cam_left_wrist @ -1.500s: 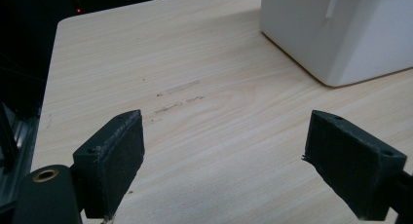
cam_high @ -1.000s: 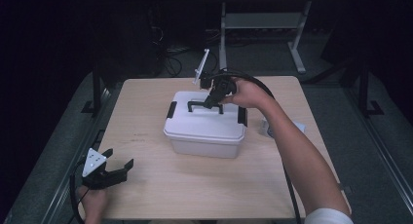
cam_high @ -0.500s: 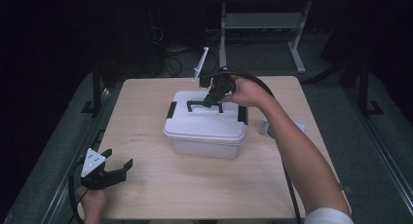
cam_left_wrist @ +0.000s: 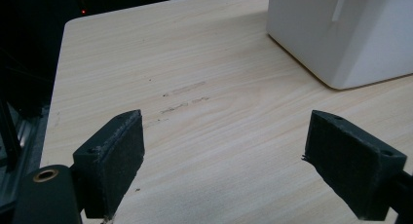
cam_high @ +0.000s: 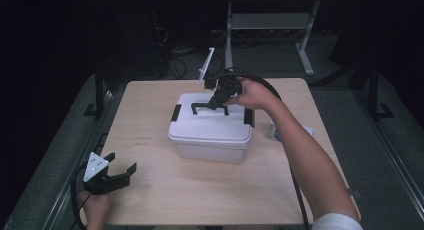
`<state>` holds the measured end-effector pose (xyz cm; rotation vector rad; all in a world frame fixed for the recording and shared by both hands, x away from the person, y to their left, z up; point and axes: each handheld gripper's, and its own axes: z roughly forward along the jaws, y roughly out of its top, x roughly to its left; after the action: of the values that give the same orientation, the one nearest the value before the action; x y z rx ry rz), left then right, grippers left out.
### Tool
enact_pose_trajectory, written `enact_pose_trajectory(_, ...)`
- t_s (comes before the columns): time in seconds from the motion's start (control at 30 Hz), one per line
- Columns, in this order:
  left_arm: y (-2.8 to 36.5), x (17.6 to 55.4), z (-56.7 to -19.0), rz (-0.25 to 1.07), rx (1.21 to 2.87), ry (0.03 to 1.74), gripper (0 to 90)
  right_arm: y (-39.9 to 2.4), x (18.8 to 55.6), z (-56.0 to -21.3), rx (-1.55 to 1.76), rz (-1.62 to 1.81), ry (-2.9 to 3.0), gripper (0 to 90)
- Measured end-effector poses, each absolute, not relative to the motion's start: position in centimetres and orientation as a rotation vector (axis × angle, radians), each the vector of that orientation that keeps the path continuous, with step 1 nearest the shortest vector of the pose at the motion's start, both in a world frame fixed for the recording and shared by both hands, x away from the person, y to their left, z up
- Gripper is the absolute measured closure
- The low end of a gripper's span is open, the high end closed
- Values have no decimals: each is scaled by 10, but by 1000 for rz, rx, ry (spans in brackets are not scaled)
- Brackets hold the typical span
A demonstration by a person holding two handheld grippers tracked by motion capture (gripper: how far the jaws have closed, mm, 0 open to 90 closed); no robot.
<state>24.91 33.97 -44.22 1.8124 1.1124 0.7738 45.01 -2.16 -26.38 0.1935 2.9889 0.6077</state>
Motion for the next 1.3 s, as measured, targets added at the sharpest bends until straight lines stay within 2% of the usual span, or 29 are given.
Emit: enact_pose_trajectory(1.3, 339, 249, -442, 770, 1813, 1109, 137, -25, 447, -256, 208, 663, 2981, 849)
